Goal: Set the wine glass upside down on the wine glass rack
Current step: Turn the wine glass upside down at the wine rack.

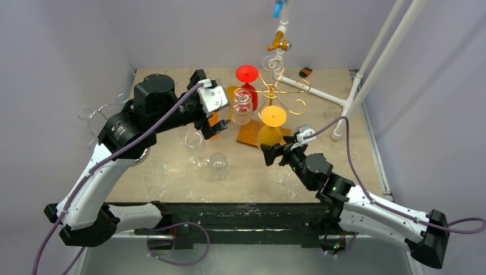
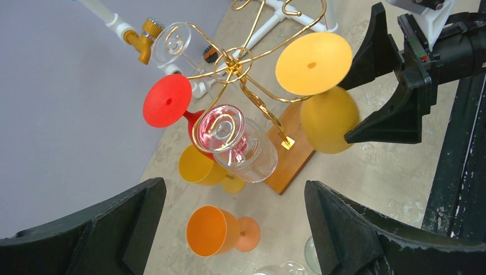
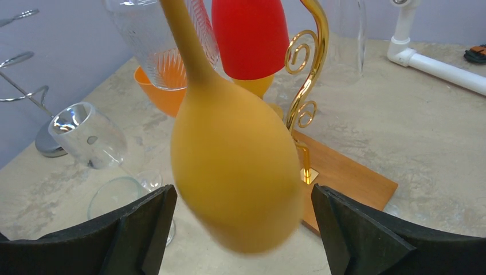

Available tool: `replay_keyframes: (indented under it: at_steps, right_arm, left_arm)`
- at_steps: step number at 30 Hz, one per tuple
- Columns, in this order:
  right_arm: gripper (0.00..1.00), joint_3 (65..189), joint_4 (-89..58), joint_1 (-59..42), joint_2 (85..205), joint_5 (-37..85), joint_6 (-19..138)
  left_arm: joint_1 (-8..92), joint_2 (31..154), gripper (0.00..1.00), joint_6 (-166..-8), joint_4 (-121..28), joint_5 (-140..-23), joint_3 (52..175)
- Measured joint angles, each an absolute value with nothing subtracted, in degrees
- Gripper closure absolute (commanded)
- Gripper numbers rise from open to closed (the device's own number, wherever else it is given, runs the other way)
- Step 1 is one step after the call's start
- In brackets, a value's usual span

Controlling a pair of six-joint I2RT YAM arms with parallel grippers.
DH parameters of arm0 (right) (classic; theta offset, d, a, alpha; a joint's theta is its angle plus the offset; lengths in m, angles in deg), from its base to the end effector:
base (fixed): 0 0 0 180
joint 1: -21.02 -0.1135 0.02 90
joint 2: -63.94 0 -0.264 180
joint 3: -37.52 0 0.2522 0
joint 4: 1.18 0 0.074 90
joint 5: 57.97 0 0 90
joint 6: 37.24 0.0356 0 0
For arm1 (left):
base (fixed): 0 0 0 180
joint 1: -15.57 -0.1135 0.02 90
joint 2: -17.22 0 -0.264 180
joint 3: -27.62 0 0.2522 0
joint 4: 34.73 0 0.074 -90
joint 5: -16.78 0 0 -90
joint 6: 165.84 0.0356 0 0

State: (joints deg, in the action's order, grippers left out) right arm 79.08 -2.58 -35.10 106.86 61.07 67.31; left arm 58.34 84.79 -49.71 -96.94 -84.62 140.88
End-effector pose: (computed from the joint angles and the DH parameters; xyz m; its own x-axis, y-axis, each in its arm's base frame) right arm 0.1168 0.1430 0.2822 -0.1404 0.1849 -0.9727 -0.4342 0.8714 0.2283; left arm 0.1419 -0.1409 0.5070 0.1670 0.4336 -0.8855 0.8144 0.4455 0.3718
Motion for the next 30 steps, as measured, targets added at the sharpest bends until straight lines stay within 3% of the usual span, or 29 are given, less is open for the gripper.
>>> replay_keyframes:
  at_steps: [8, 14, 19, 21, 26, 30]
  right_arm:
    - [0.02, 80.39, -10.19, -35.1, 101.44, 60.98, 69.19]
    - [0.19, 89.28, -23.23, -35.1, 97.09, 61.31, 72.77]
    - [0.31, 106.57, -37.18, -35.1, 99.54, 64.96, 78.41]
    - [0.35, 114.35, -42.38, -35.1, 102.53, 67.45, 80.29]
    - [0.4, 128.54, -51.93, -35.1, 109.88, 73.09, 82.74]
    - [0.42, 134.96, -56.72, -35.04, 115.76, 76.54, 82.43]
  left_arm:
    - [58.34, 86.28, 0.0, -49.77, -96.28, -84.44, 141.14]
    - [58.34, 89.86, 0.0, -51.3, -94.1, -84.42, 143.64]
    - [58.34, 94.1, 0.01, -52.83, -90.03, -83.44, 146.48]
    - [58.34, 96.14, 0.04, -53.33, -88.7, -83.02, 147.85]
    - [58.34, 101.45, 0.21, -55.43, -86.93, -83.0, 151.0]
    - [58.34, 105.29, 0.25, -57.14, -86.71, -84.18, 153.45]
